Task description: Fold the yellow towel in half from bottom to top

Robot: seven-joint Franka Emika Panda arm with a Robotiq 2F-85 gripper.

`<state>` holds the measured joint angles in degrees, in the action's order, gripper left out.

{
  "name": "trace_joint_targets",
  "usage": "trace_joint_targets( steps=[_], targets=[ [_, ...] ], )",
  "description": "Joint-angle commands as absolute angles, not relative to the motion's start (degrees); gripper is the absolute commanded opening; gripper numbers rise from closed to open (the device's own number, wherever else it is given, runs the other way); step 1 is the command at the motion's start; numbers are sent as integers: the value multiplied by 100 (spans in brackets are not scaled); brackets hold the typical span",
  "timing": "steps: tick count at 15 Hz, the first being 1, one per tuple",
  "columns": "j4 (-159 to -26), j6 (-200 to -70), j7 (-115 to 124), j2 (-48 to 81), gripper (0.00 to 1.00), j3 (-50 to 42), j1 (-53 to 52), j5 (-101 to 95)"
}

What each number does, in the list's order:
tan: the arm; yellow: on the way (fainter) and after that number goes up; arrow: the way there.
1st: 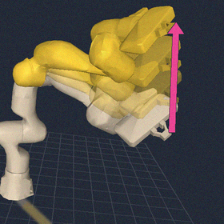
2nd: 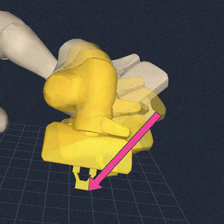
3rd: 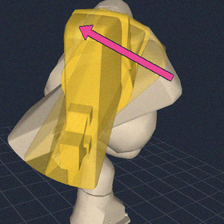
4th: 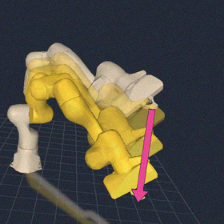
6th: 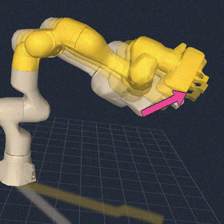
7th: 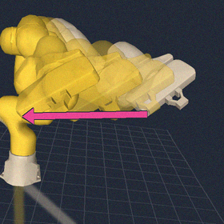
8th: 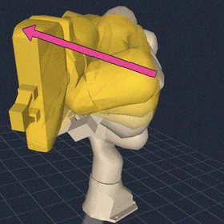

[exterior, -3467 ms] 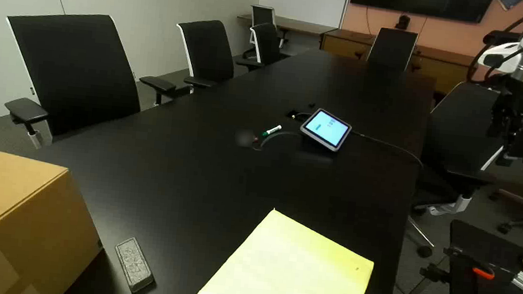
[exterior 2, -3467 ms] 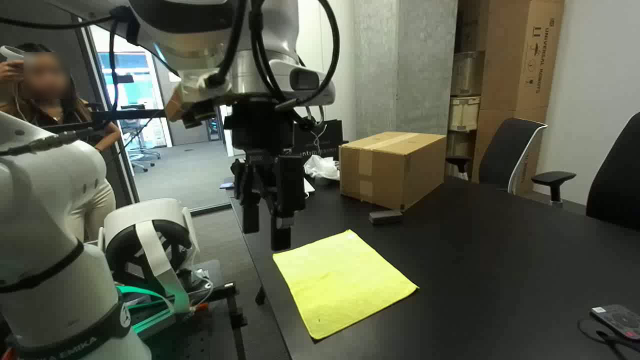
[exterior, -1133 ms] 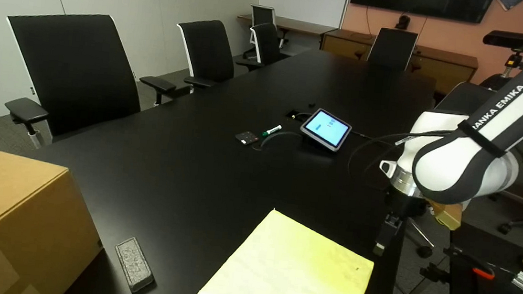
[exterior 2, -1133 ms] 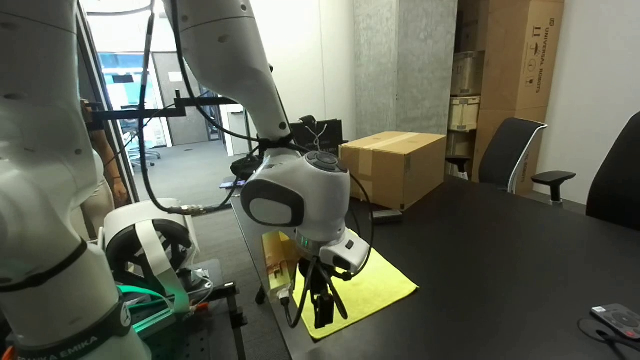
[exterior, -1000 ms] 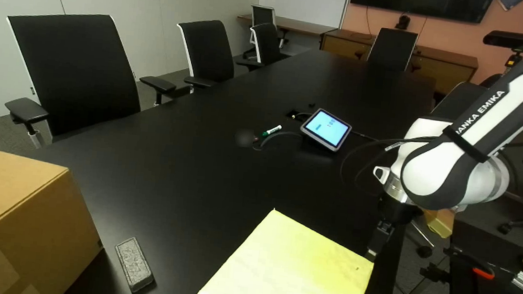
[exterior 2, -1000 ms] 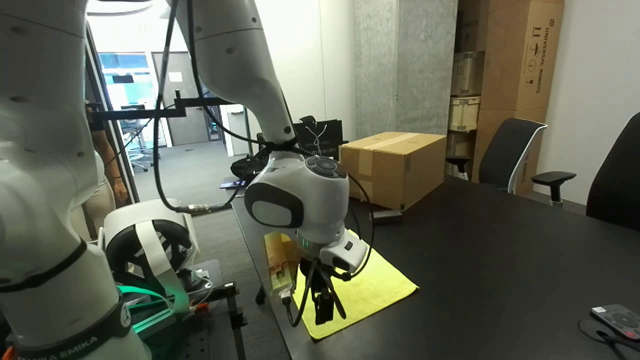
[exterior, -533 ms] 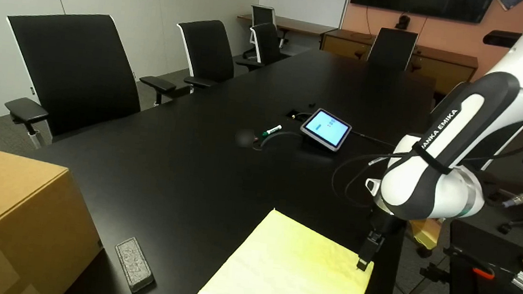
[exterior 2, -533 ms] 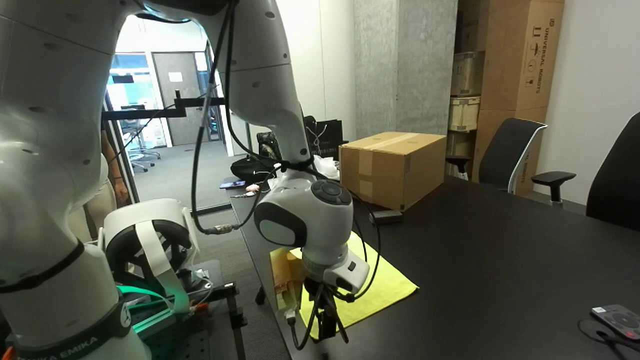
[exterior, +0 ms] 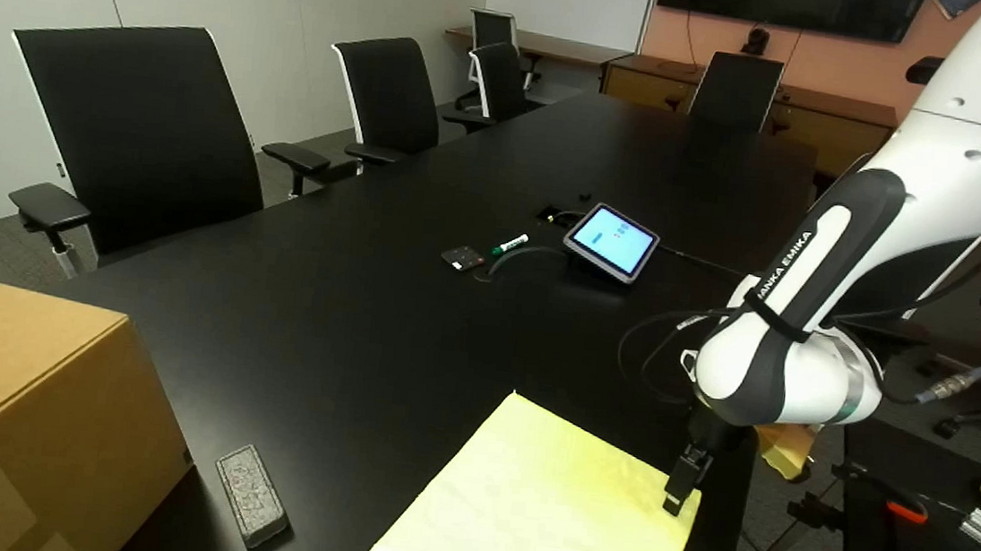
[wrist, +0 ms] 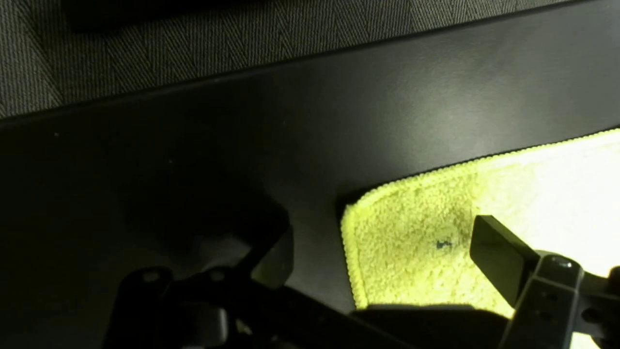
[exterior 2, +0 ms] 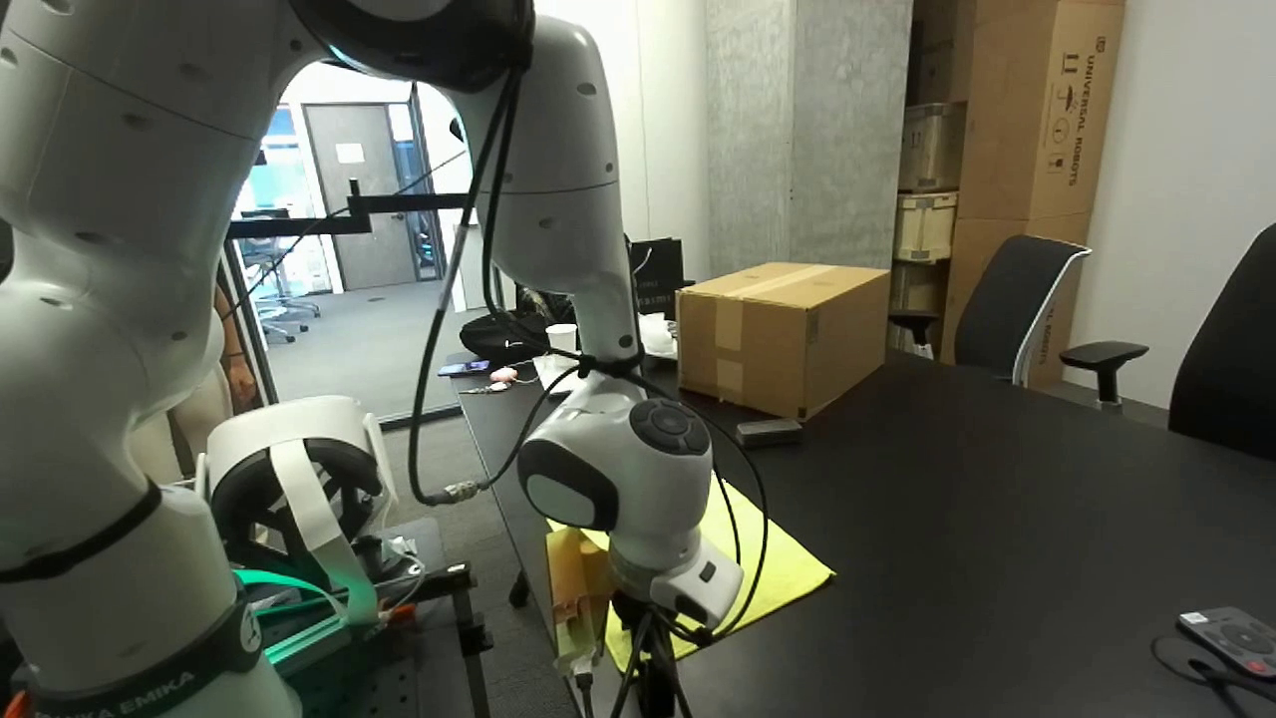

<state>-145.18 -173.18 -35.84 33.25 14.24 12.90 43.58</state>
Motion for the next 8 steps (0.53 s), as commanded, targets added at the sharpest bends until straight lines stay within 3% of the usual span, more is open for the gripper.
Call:
trace_joint_targets(
  steps=[1, 8],
  targets=[
    [-14340, -17585, -3739, 3588, 100, 1708, 1544, 4502],
    [-14504, -17494, -3541, 3368, 100, 1880, 1497, 4432]
  ],
)
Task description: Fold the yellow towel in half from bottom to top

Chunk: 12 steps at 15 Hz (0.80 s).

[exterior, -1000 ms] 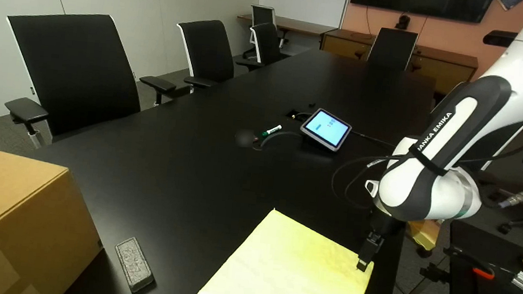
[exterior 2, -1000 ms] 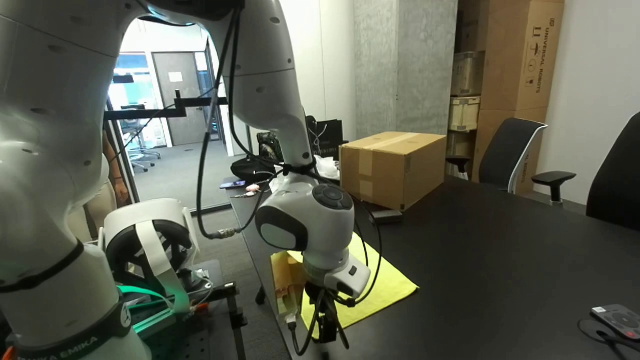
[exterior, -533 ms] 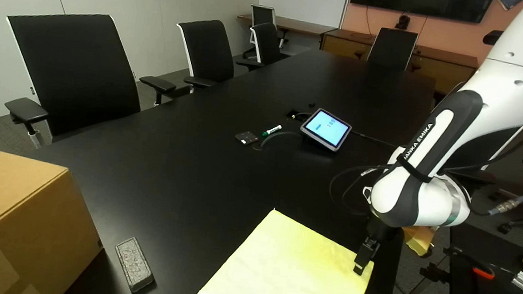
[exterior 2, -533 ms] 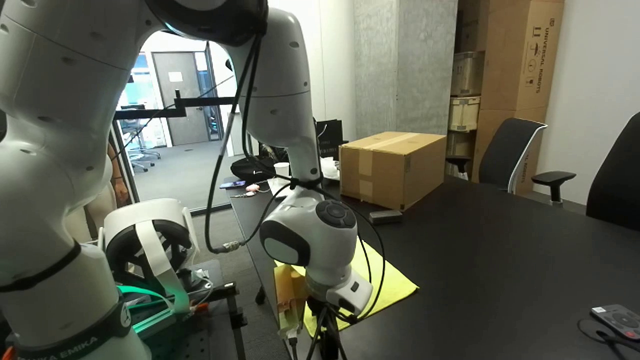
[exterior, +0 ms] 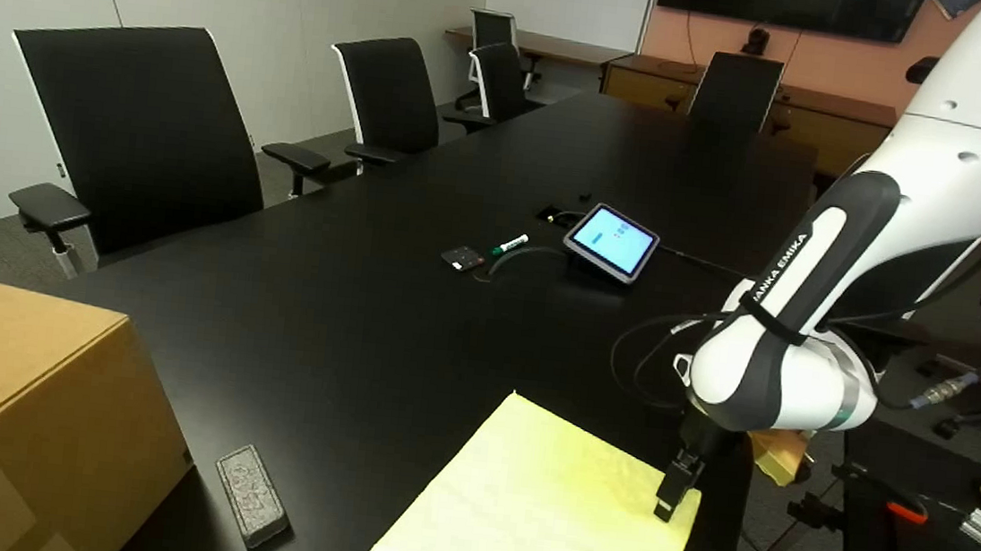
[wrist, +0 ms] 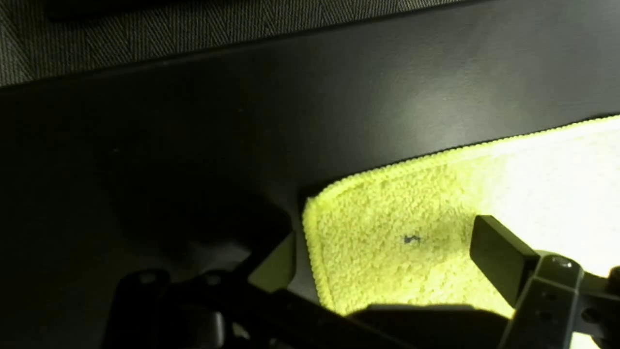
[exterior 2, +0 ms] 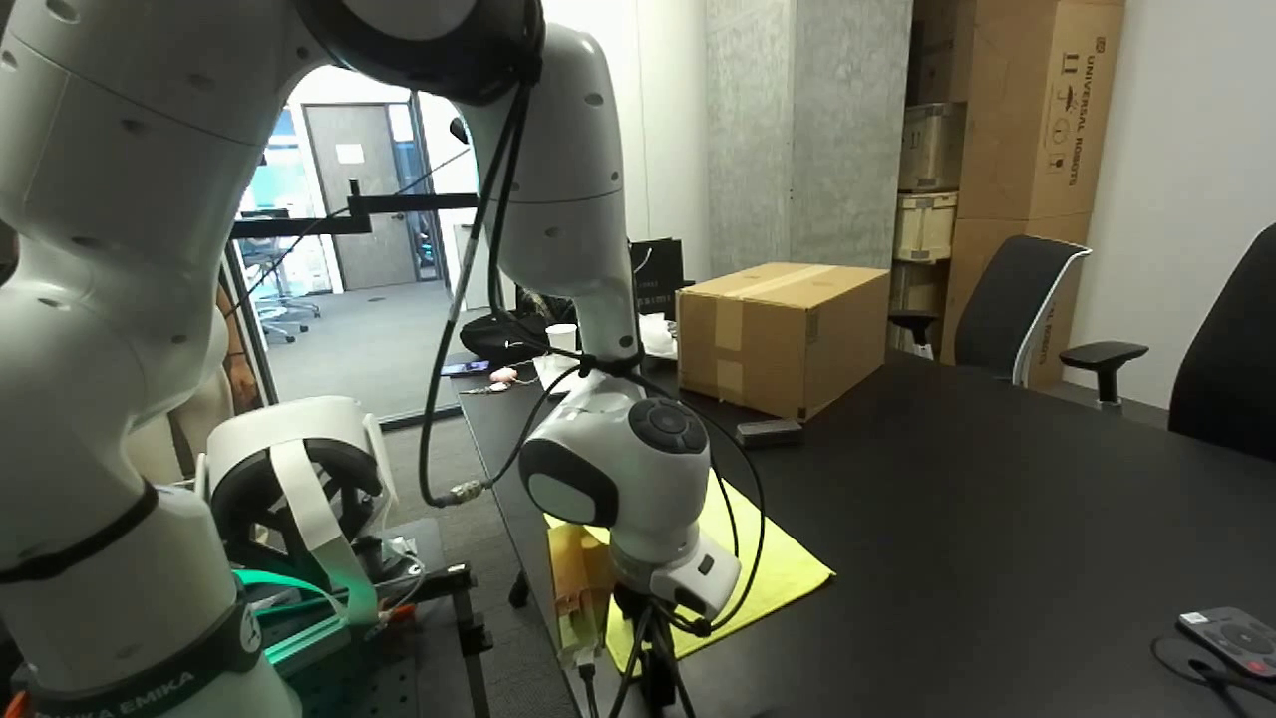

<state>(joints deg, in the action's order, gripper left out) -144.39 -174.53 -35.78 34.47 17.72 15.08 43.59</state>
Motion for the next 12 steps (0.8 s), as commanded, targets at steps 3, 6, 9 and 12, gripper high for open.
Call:
trace_joint_targets(
  steps=[3, 6, 9, 12],
  targets=[
    [-14539, -17402, -3485, 3333, 100, 1815, 1401, 4375],
    [-14560, -17347, -3474, 3312, 74, 1807, 1366, 4369],
    [-14600, -17339, -3472, 3256, 53, 1814, 1334, 4371],
    [-14649, -17282, -3459, 3110, 31, 1823, 1272, 4362]
  ],
)
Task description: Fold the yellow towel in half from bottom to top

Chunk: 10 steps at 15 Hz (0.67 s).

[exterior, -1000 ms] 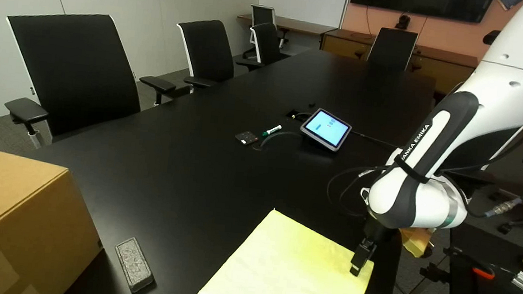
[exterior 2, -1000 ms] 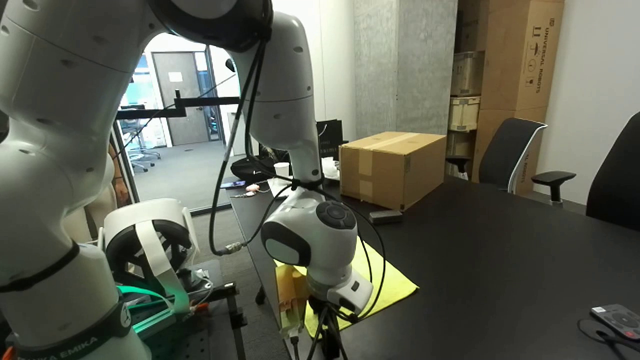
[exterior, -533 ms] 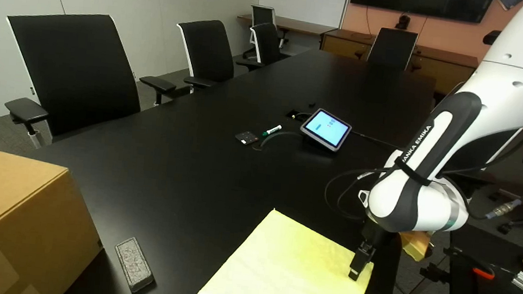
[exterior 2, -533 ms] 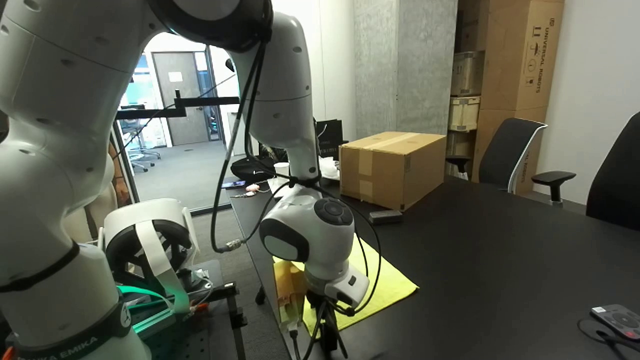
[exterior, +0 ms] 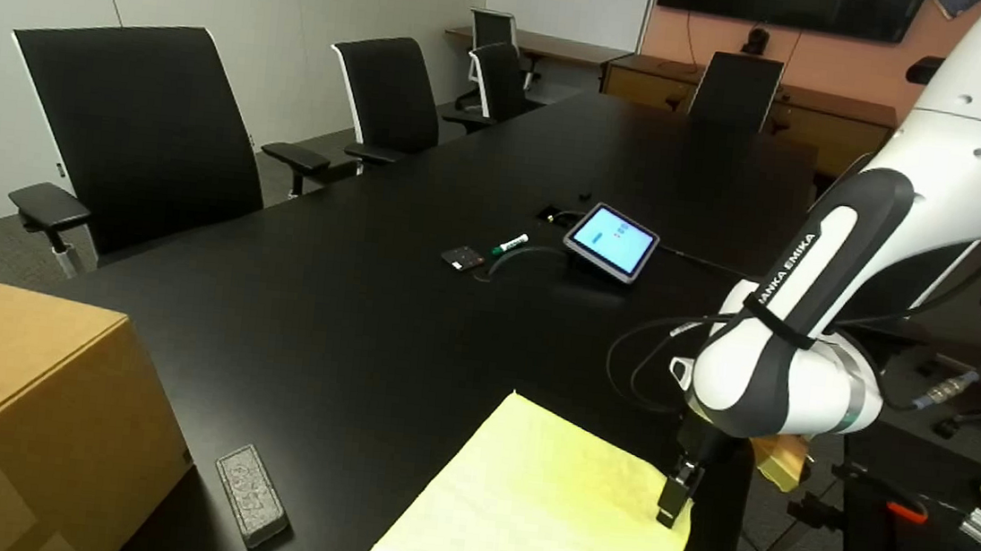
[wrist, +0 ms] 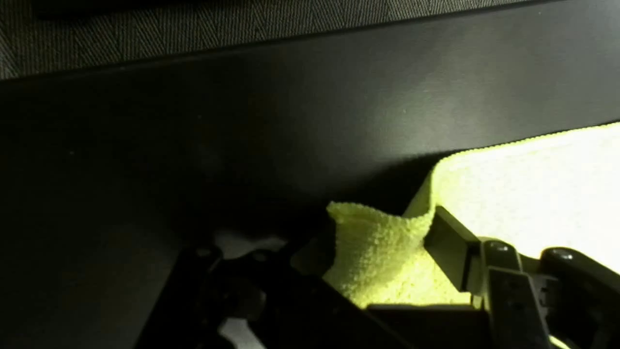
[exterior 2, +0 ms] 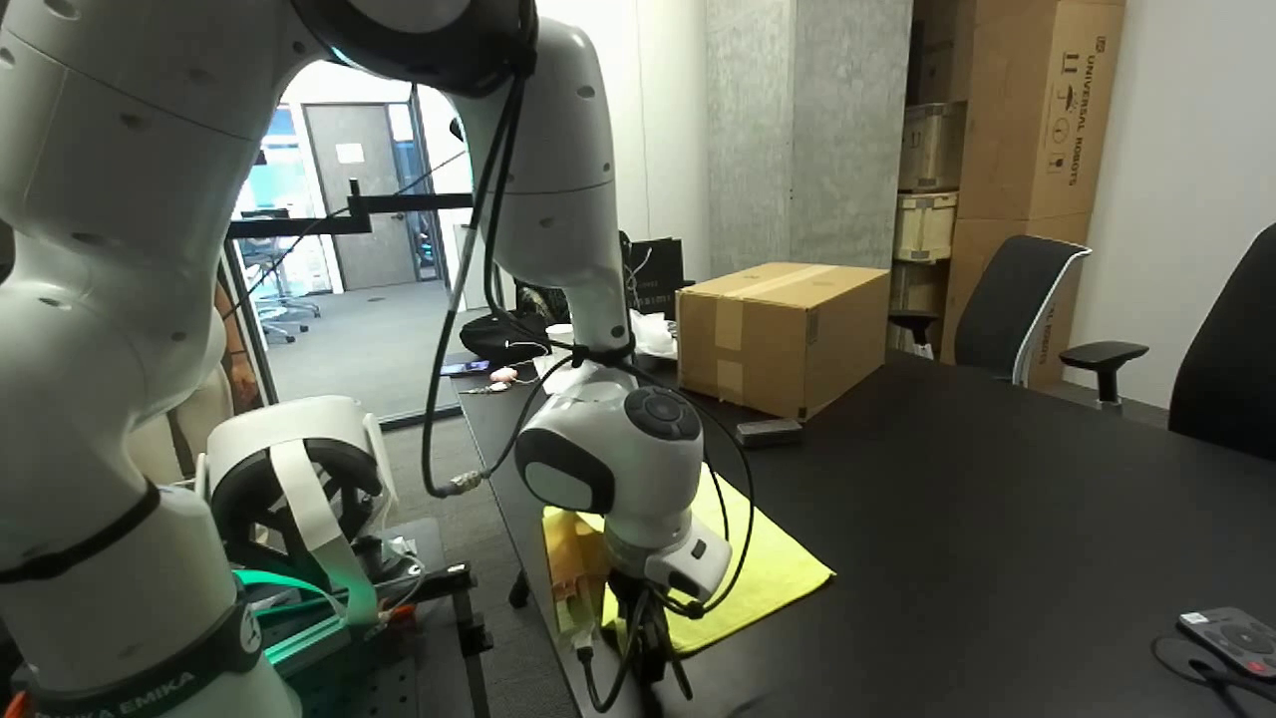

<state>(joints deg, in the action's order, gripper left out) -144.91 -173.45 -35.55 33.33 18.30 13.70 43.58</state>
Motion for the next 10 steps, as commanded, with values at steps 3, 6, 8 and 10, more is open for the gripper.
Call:
trace_joint_targets(
  steps=[3, 6, 8, 10],
  targets=[
    [-14698, -17311, -3499, 3011, 14, 1878, 1271, 4391],
    [-14857, -17498, -3598, 3002, 12, 2212, 1407, 4601],
    [-14869, -17574, -3634, 3070, 13, 2412, 1504, 4692],
    [-14937, -17584, -3647, 3020, 14, 2624, 1602, 4778]
  ],
)
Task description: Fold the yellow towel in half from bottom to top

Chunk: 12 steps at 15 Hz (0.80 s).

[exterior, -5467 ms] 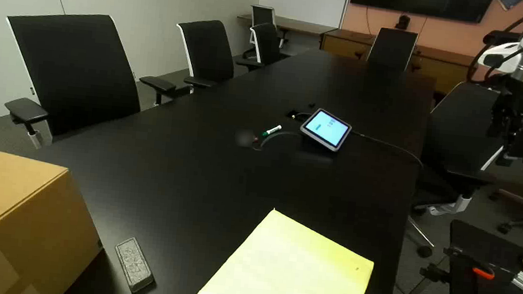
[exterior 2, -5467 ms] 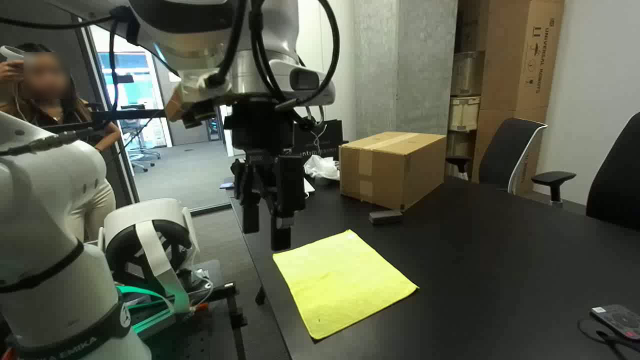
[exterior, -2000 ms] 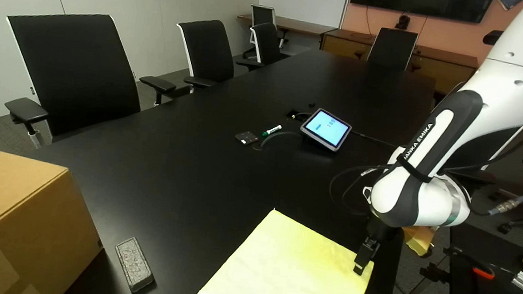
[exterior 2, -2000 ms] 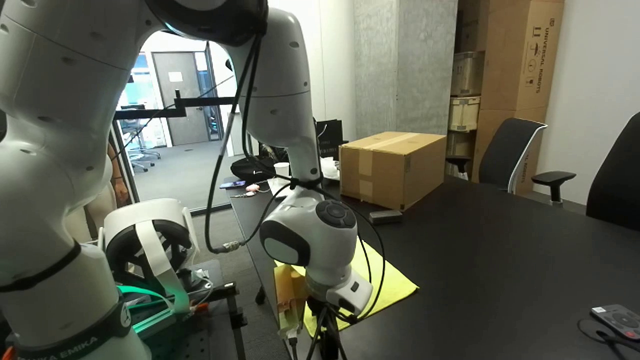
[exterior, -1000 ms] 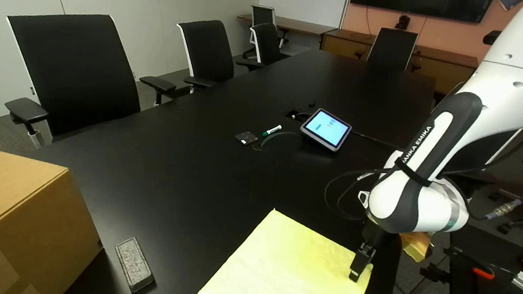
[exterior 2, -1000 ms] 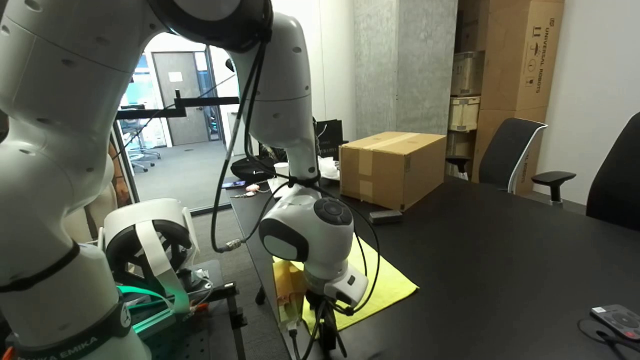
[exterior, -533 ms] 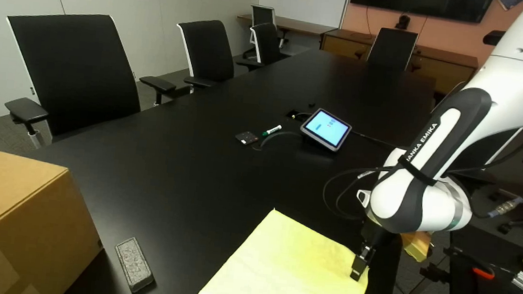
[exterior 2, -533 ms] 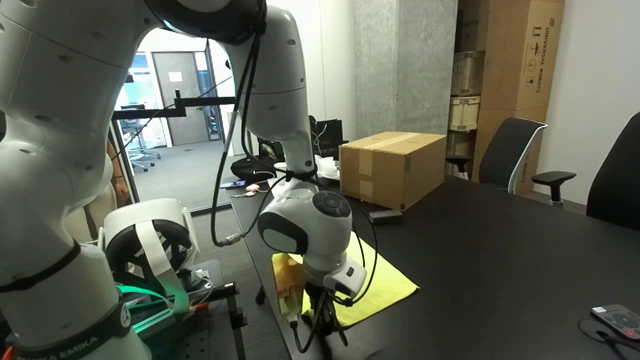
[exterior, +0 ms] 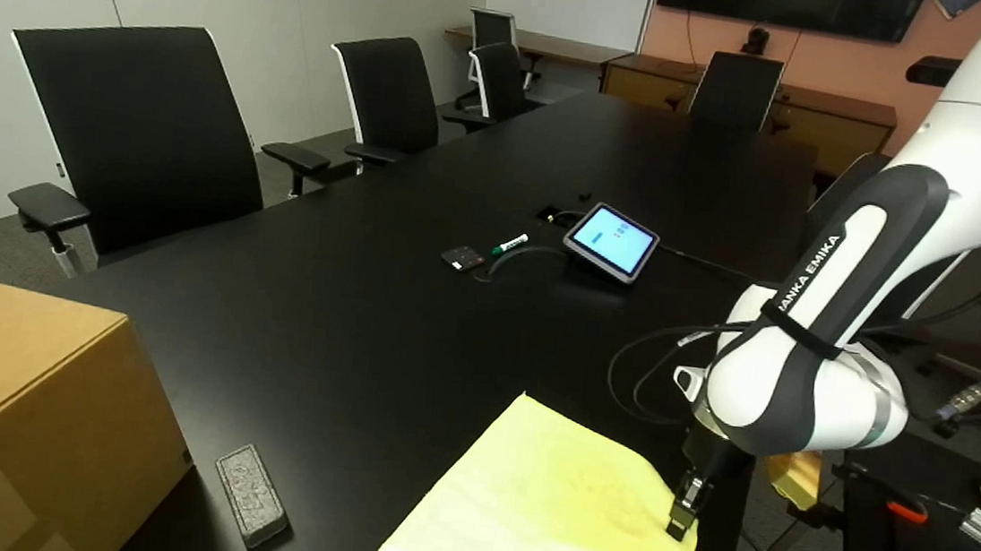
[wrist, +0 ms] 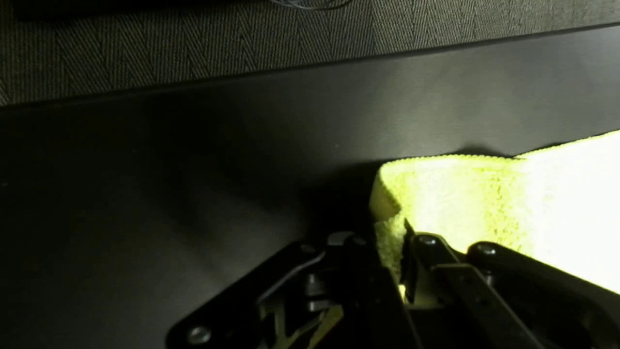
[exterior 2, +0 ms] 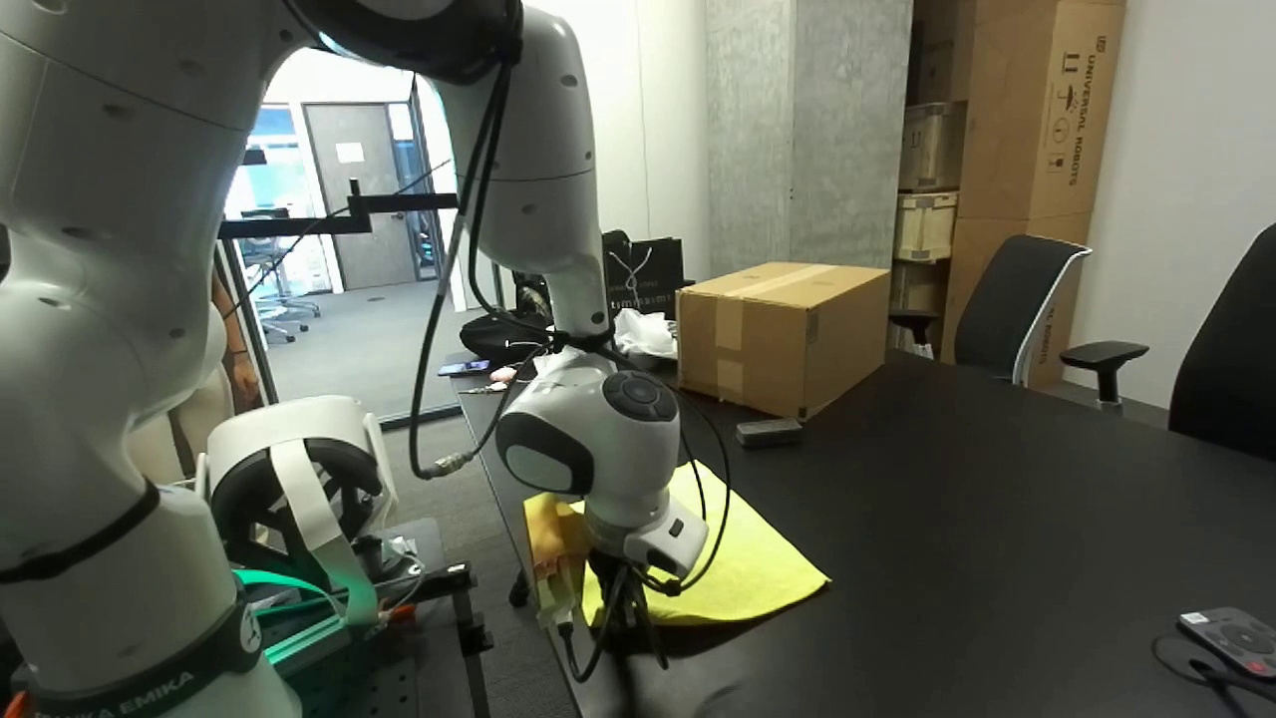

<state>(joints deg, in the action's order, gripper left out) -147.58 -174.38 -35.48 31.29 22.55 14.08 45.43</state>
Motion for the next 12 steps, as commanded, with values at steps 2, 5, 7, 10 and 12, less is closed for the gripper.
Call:
trace_joint_targets(
  steps=[2, 5, 7, 10, 12],
  targets=[
    [-15005, -17622, -3653, 2930, 14, 2846, 1701, 4881],
    [-15051, -17826, -3567, 2804, 11, 2984, 1709, 4920],
    [-15078, -18101, -3430, 2740, 11, 2877, 1507, 4877],
    [-15103, -18393, -3334, 2640, 14, 2864, 1418, 4896],
    [-15049, -18500, -3246, 2622, 13, 2799, 1330, 4878]
  ],
)
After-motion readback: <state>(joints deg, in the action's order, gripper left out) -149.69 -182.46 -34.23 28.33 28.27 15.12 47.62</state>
